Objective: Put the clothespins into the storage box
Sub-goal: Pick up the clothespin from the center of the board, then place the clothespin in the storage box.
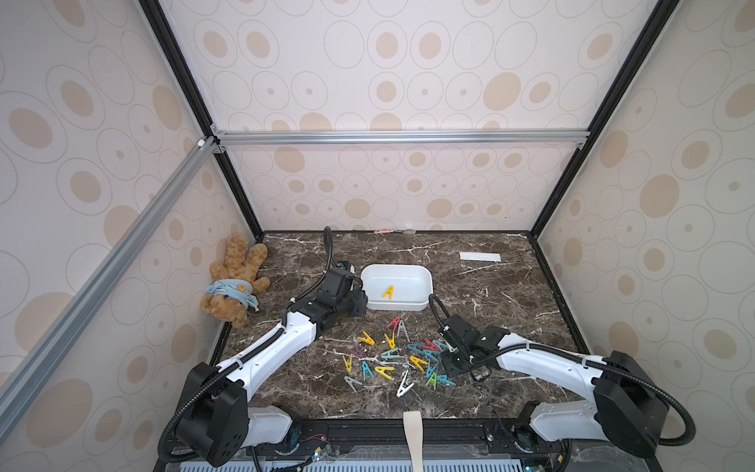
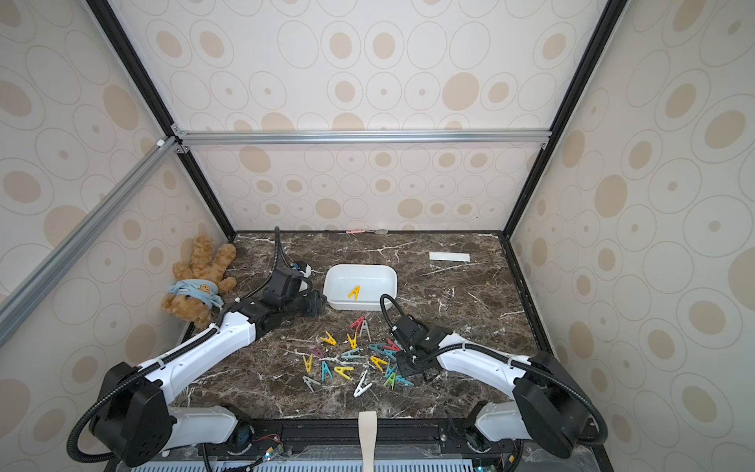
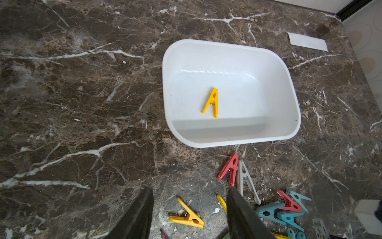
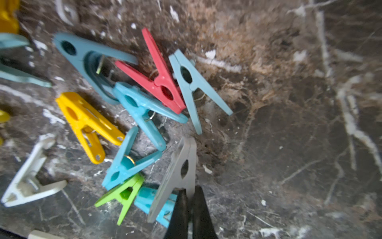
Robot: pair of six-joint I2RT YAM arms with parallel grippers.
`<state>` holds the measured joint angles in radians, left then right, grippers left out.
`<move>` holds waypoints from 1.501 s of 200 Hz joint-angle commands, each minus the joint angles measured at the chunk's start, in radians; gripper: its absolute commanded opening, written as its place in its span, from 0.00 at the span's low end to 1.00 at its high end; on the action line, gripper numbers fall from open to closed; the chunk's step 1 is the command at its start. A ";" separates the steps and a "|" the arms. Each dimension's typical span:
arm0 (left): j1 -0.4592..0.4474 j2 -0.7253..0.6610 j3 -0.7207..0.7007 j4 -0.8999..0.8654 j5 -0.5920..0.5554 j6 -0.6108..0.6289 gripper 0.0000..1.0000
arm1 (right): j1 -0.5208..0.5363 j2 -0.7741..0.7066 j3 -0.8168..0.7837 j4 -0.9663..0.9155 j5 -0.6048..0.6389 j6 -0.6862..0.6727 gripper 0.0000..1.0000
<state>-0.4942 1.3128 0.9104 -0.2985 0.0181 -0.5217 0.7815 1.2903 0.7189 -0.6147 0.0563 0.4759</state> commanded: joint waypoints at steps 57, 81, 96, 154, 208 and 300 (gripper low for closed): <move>0.019 -0.009 -0.004 0.029 -0.030 -0.011 0.57 | -0.096 0.153 0.483 -0.049 -0.145 -0.112 0.00; 0.026 -0.052 0.007 -0.023 -0.047 0.001 0.58 | -0.138 0.274 0.611 0.008 -0.159 -0.155 0.00; 0.031 -0.090 -0.011 -0.040 -0.058 -0.008 0.59 | -0.173 0.371 0.694 0.035 -0.201 -0.172 0.00; 0.045 -0.167 -0.085 -0.086 -0.072 -0.065 0.61 | -0.222 0.625 0.883 0.045 -0.246 -0.198 0.00; 0.051 -0.181 -0.106 -0.146 -0.081 -0.104 0.60 | -0.246 0.758 0.938 0.068 -0.245 -0.213 0.00; 0.051 -0.164 -0.134 -0.183 -0.034 -0.151 0.55 | -0.276 0.913 1.050 0.049 -0.252 -0.227 0.03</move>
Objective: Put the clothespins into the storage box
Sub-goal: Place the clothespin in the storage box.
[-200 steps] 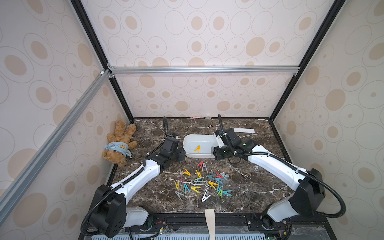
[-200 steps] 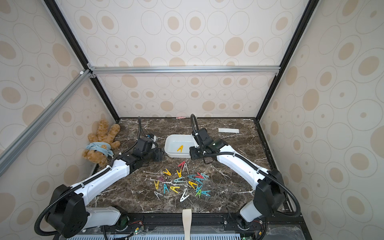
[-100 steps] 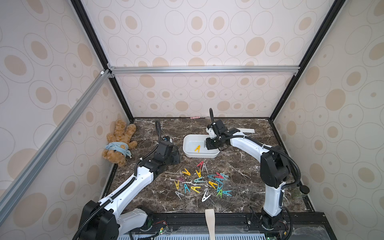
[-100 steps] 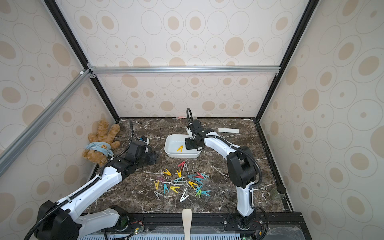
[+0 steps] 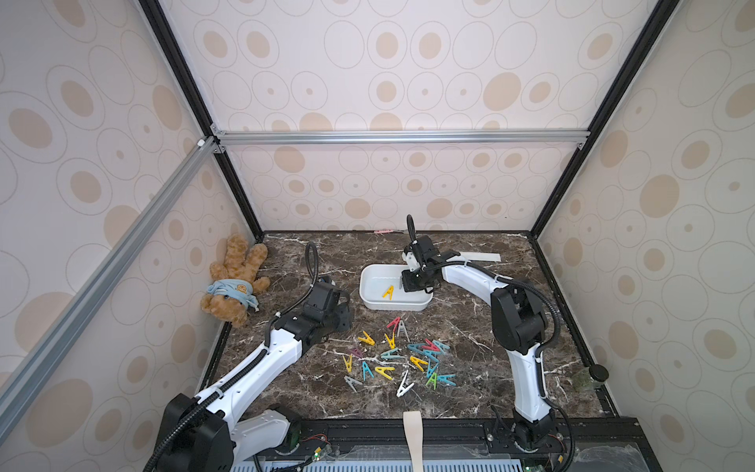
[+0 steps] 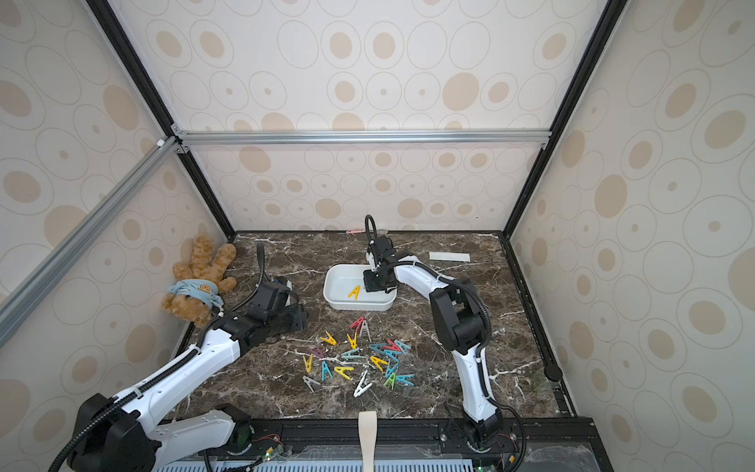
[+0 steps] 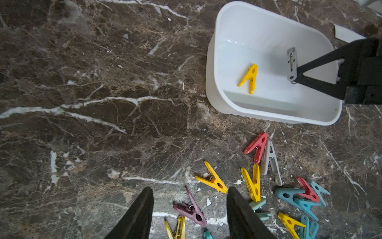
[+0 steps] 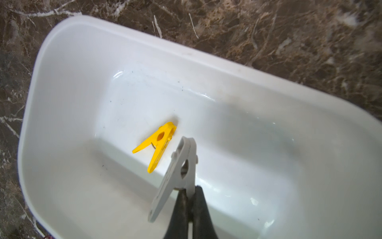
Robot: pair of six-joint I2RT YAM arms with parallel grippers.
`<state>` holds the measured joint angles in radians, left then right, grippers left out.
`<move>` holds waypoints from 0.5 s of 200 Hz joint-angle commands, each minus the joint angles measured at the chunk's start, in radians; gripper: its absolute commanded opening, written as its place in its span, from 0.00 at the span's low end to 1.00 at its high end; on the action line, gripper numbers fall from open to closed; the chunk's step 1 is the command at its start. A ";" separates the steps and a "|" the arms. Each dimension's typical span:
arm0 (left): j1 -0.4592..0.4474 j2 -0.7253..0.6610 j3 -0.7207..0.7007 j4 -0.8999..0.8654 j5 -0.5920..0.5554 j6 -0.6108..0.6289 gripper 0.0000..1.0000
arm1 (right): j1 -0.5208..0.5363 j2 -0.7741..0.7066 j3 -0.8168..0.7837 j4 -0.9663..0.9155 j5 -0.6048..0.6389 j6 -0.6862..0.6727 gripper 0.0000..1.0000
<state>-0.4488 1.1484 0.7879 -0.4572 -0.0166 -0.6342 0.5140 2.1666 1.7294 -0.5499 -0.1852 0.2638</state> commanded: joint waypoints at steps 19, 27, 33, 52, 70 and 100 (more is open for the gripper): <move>0.006 -0.009 -0.047 0.017 0.027 -0.070 0.53 | -0.010 0.056 0.051 -0.016 -0.017 -0.014 0.04; 0.006 -0.010 -0.057 0.028 0.036 -0.079 0.53 | -0.009 0.061 0.054 -0.016 -0.019 -0.012 0.04; 0.005 -0.009 -0.063 0.031 0.041 -0.083 0.53 | -0.011 0.065 0.057 -0.015 -0.020 -0.012 0.05; 0.005 -0.002 -0.071 0.028 0.037 -0.085 0.53 | -0.010 0.076 0.067 -0.020 -0.019 -0.012 0.07; 0.005 0.000 -0.077 0.026 0.036 -0.087 0.54 | -0.011 0.076 0.071 -0.025 -0.020 -0.012 0.14; 0.006 0.011 -0.079 0.024 0.040 -0.084 0.53 | -0.011 0.042 0.066 -0.036 -0.019 -0.018 0.26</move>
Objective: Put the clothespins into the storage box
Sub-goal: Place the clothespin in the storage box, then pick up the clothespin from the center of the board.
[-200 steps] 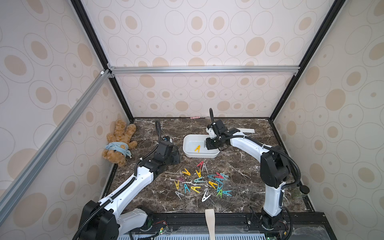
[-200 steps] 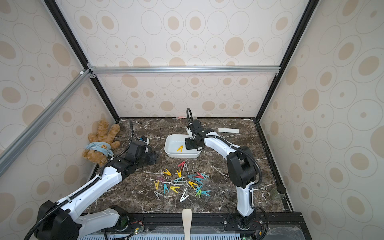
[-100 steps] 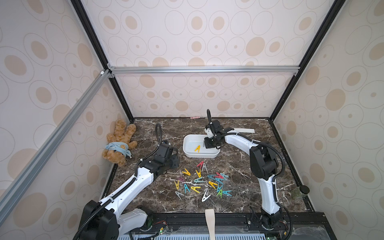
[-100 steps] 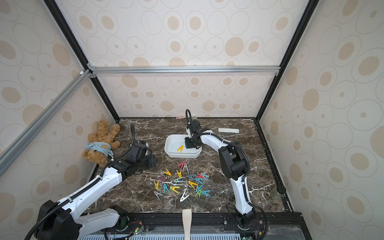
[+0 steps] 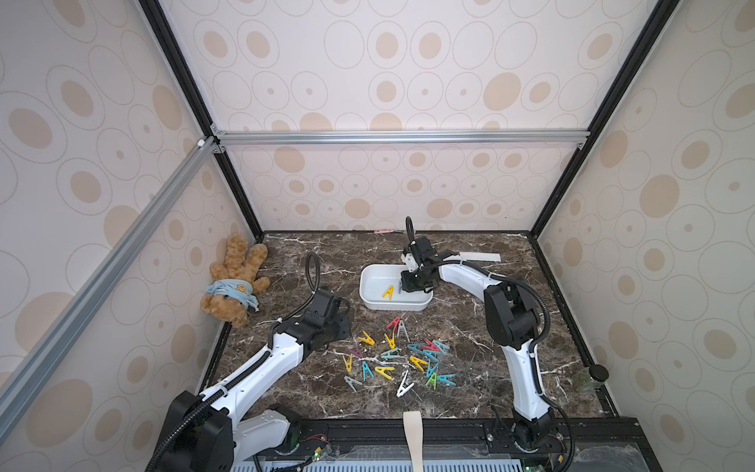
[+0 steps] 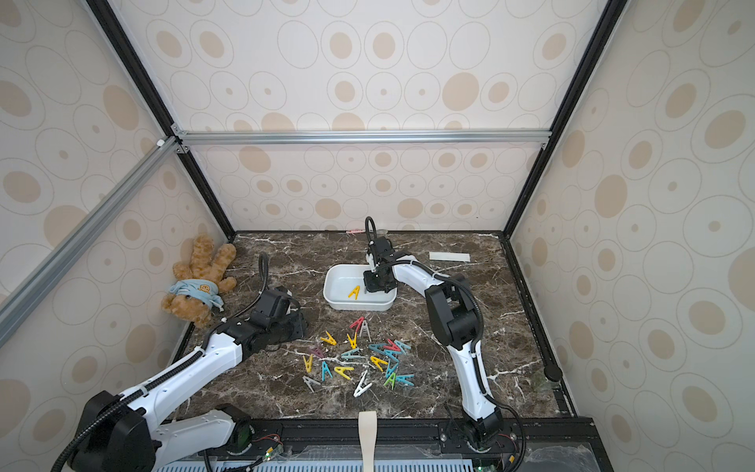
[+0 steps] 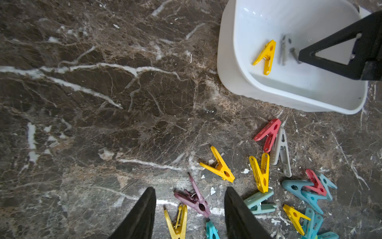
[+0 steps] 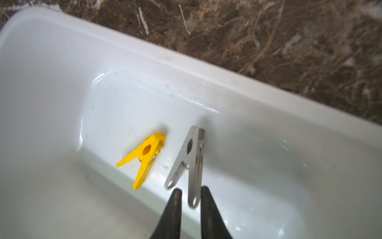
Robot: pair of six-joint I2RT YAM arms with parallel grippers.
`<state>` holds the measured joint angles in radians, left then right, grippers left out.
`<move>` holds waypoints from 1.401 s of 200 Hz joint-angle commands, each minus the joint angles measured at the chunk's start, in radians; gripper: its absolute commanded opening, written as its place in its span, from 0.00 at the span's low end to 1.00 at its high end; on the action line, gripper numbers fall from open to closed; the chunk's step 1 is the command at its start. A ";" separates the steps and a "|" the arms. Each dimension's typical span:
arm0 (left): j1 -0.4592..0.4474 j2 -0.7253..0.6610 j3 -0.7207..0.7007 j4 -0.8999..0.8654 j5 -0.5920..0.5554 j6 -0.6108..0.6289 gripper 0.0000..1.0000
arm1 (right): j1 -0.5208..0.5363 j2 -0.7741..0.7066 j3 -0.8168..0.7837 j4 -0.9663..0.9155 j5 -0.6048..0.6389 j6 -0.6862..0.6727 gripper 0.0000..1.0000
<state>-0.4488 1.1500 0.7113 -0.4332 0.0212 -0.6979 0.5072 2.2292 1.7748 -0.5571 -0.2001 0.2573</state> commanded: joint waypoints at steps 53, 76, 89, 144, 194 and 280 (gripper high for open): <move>0.004 0.048 0.008 -0.027 0.016 -0.001 0.44 | -0.002 -0.200 -0.047 -0.048 -0.021 -0.023 0.28; 0.002 0.084 0.023 -0.051 0.006 0.019 0.44 | 0.002 -0.324 -0.143 0.015 -0.060 0.008 0.27; -0.001 0.105 0.025 -0.063 0.012 0.017 0.41 | 0.015 -0.375 -0.172 0.011 -0.061 0.012 0.27; -0.069 0.085 -0.068 -0.051 -0.016 -0.119 0.32 | 0.095 -0.532 -0.390 0.067 -0.100 0.051 0.26; -0.075 0.102 -0.119 -0.007 0.002 -0.182 0.28 | 0.110 -0.571 -0.502 0.102 -0.121 0.077 0.23; -0.076 0.144 -0.148 0.022 0.030 -0.206 0.24 | 0.110 -0.559 -0.508 0.111 -0.128 0.064 0.22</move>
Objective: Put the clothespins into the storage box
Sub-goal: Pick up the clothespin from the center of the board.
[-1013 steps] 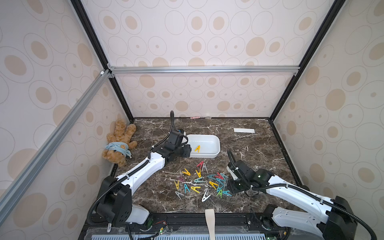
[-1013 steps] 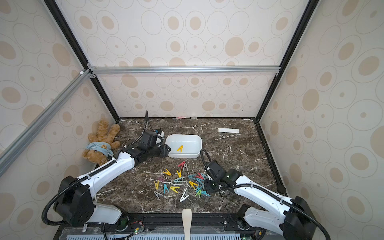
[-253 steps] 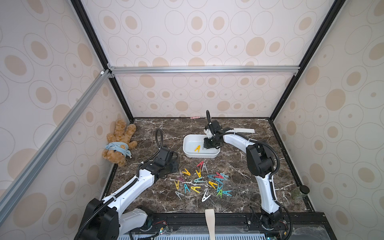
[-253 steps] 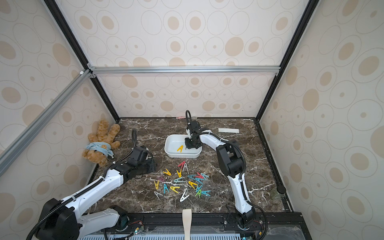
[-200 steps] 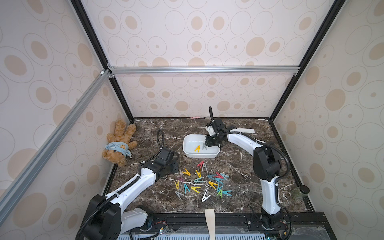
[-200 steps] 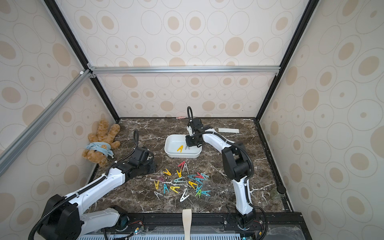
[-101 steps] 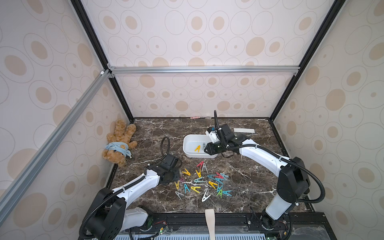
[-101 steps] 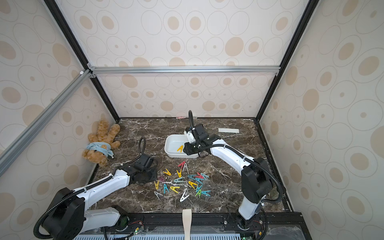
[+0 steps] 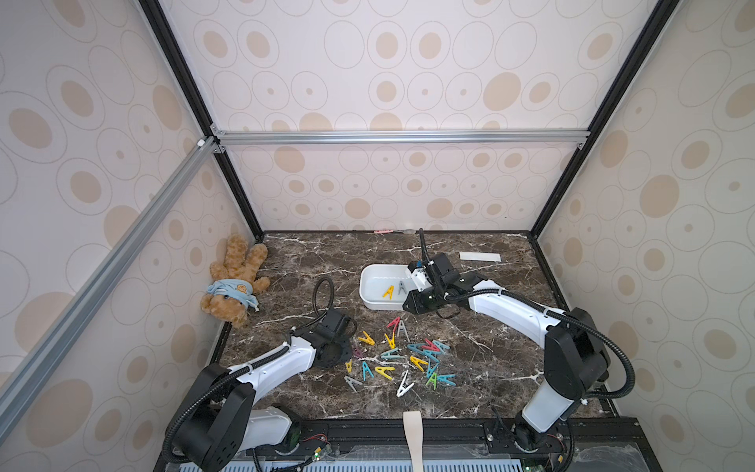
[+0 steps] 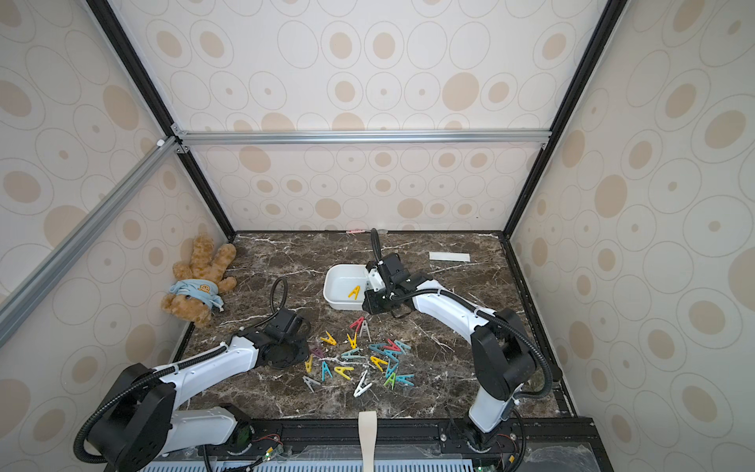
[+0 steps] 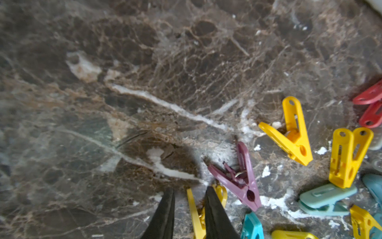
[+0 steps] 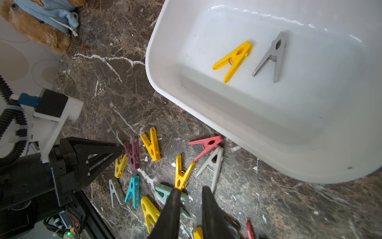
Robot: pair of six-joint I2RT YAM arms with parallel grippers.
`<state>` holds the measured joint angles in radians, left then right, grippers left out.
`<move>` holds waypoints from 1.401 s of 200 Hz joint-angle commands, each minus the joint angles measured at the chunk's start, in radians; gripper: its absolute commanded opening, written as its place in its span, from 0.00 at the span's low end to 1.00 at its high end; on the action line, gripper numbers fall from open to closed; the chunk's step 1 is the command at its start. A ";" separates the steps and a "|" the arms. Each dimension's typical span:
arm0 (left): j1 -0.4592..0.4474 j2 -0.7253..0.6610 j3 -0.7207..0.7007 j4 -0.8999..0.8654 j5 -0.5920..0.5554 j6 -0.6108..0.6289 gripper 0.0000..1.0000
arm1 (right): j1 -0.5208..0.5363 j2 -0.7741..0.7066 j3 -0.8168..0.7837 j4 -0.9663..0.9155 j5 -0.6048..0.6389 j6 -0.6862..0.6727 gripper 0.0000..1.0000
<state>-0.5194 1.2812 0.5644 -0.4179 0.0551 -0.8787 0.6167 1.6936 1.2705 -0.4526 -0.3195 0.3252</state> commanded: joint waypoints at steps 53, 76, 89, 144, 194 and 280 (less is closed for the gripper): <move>-0.013 0.034 -0.018 0.001 0.017 -0.024 0.18 | 0.001 -0.015 -0.008 0.014 -0.025 -0.006 0.22; -0.013 0.042 -0.019 0.007 0.022 -0.022 0.18 | 0.000 -0.015 -0.010 0.016 -0.028 -0.005 0.22; -0.013 0.047 -0.012 0.004 0.018 -0.018 0.18 | 0.001 -0.016 -0.011 0.016 -0.028 -0.005 0.21; -0.018 0.055 -0.006 -0.030 0.023 -0.005 0.17 | 0.000 -0.023 -0.020 0.022 -0.028 -0.005 0.21; -0.034 0.072 0.011 -0.056 0.018 0.000 0.17 | 0.000 -0.035 -0.029 0.024 -0.024 -0.005 0.21; -0.055 0.065 0.017 -0.068 -0.006 -0.013 0.07 | 0.000 -0.052 -0.048 0.029 -0.018 -0.003 0.21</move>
<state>-0.5621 1.3258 0.5816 -0.4110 0.0612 -0.8845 0.6167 1.6756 1.2373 -0.4255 -0.3405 0.3248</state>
